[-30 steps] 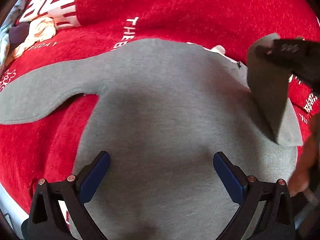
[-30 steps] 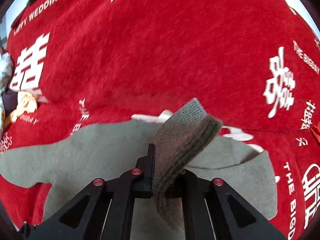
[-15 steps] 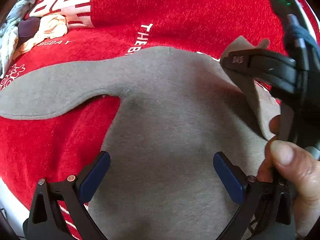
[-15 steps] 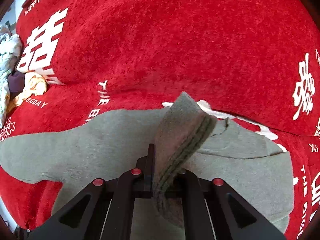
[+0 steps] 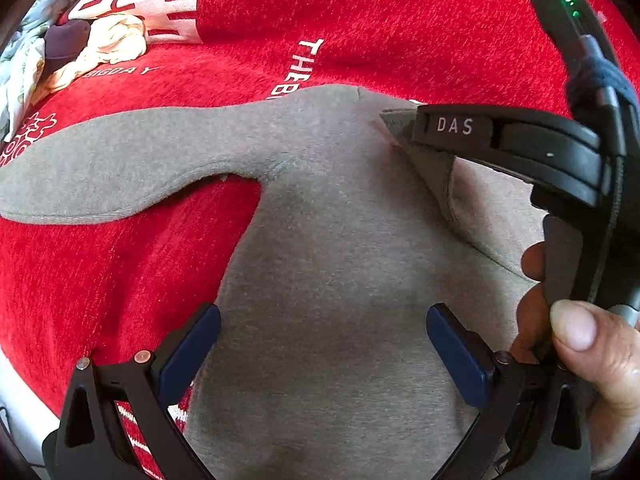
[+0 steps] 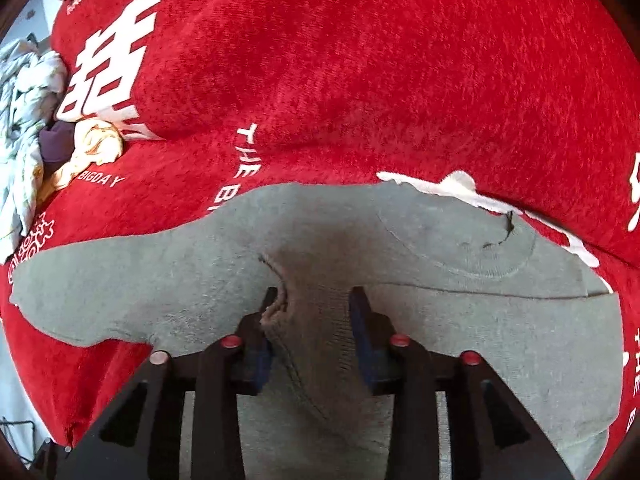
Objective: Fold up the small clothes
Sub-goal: 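Lay the sleeve on the sweater body and open the right tool, then move the left tool to the cuff of the other sleeve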
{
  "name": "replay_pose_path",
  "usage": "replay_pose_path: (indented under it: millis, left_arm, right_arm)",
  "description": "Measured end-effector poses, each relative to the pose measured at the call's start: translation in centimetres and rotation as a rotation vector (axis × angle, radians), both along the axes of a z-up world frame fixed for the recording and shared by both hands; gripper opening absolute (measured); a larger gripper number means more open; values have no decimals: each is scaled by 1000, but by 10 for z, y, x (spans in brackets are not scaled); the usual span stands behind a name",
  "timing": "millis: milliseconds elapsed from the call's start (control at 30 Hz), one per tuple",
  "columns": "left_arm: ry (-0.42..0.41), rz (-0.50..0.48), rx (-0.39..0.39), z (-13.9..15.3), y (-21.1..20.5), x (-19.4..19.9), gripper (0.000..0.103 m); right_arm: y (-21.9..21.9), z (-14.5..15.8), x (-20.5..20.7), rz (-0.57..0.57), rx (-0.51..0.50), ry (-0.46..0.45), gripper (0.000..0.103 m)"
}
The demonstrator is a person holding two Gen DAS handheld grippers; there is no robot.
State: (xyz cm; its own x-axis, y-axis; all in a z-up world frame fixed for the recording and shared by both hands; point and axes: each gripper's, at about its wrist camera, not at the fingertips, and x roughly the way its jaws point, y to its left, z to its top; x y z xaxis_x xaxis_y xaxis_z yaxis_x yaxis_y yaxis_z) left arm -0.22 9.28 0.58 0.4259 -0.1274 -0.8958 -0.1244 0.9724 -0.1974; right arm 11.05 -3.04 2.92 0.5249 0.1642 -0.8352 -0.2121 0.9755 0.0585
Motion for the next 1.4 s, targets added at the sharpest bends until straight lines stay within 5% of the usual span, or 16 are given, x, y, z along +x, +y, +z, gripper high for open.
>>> replay_pose_path:
  millis: [200, 467, 600, 700, 933, 1100, 1233, 1400]
  left_arm:
    - [-5, 14, -16, 1, 5, 2, 103]
    - [-3, 39, -6, 5, 9, 3, 103]
    - [-29, 19, -8, 15, 0, 13, 103]
    - [-43, -16, -2, 26, -18, 31, 103]
    - [-44, -63, 121, 27, -72, 86, 103]
    - [23, -21, 204, -2, -58, 98, 103]
    - [18, 8, 117, -7, -30, 88, 103]
    - [-5, 38, 164, 7, -12, 76, 103]
  right_arm:
    - [-7, 8, -2, 16, 43, 1, 55]
    - [-38, 44, -18, 54, 117, -83, 64]
    - [-92, 49, -28, -58, 102, -111, 66]
    - [-140, 35, -34, -197, -14, -91, 67]
    - [-222, -5, -46, -435, -122, 4, 67]
    - [-197, -20, -43, -388, -184, 13, 67]
    - [-154, -23, -38, -301, -202, -7, 67]
    - [-125, -18, -38, -260, -273, -31, 67]
